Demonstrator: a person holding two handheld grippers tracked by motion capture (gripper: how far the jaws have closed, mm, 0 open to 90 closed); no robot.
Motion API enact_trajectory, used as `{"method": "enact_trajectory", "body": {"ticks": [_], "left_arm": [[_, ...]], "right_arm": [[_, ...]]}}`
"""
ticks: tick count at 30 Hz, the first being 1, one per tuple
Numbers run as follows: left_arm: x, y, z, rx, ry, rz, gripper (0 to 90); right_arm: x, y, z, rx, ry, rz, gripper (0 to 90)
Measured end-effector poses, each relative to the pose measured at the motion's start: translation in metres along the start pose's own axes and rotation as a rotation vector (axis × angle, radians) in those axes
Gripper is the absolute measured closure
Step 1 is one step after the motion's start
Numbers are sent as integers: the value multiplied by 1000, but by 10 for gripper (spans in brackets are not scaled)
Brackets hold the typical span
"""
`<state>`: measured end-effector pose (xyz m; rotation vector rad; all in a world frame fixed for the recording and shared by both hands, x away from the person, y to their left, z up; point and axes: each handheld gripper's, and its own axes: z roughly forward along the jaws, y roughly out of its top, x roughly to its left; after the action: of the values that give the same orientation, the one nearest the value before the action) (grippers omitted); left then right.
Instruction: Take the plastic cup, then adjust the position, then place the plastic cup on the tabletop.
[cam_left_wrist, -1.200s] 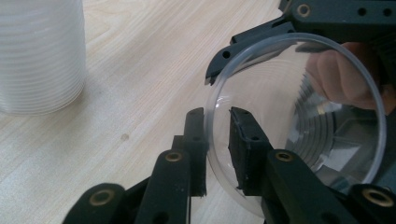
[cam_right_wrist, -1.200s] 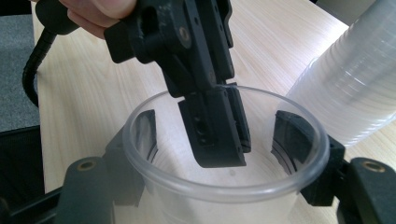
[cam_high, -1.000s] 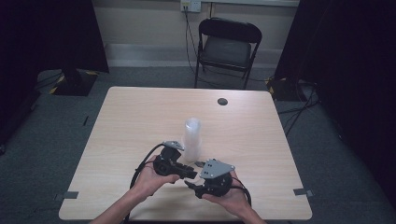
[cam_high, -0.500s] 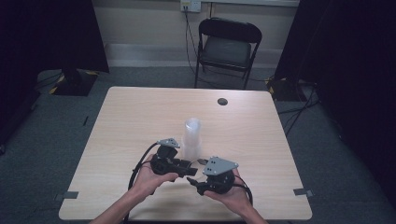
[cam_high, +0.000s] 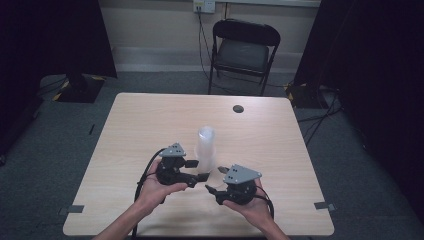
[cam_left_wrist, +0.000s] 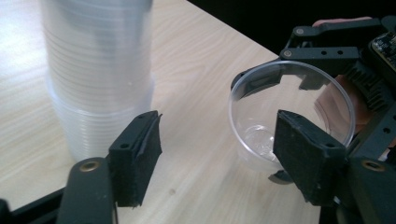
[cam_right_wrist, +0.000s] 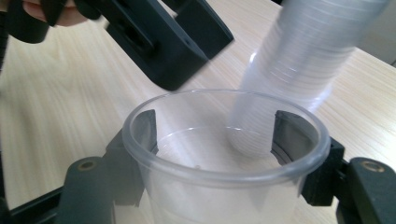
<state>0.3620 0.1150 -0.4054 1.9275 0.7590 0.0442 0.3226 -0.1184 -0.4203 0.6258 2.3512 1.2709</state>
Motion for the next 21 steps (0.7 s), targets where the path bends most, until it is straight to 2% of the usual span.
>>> {"method": "enact_trajectory", "body": {"ticks": [3,5,7,8,13,21], "left_arm": [[2,0,-1,-13,10,-3,308],[4,0,-1,-8,5,-21,308],[4,-1,-1,-7,27,-13,308],[4,-1,-1,-12,24,-13,308],[5,-1,-3,-17,33,-5,295],[10,-2,-3,-15,47,-3,286]], "right_arm": [[-4,-1,-1,5,-18,13,311],[-7,-2,-2,7,-29,23,311],[-10,-3,-2,23,-63,43,312],[-12,-4,-2,25,-71,52,312],[-23,-7,-6,15,-90,101,313],[-36,-7,-13,0,-146,139,313]]}}
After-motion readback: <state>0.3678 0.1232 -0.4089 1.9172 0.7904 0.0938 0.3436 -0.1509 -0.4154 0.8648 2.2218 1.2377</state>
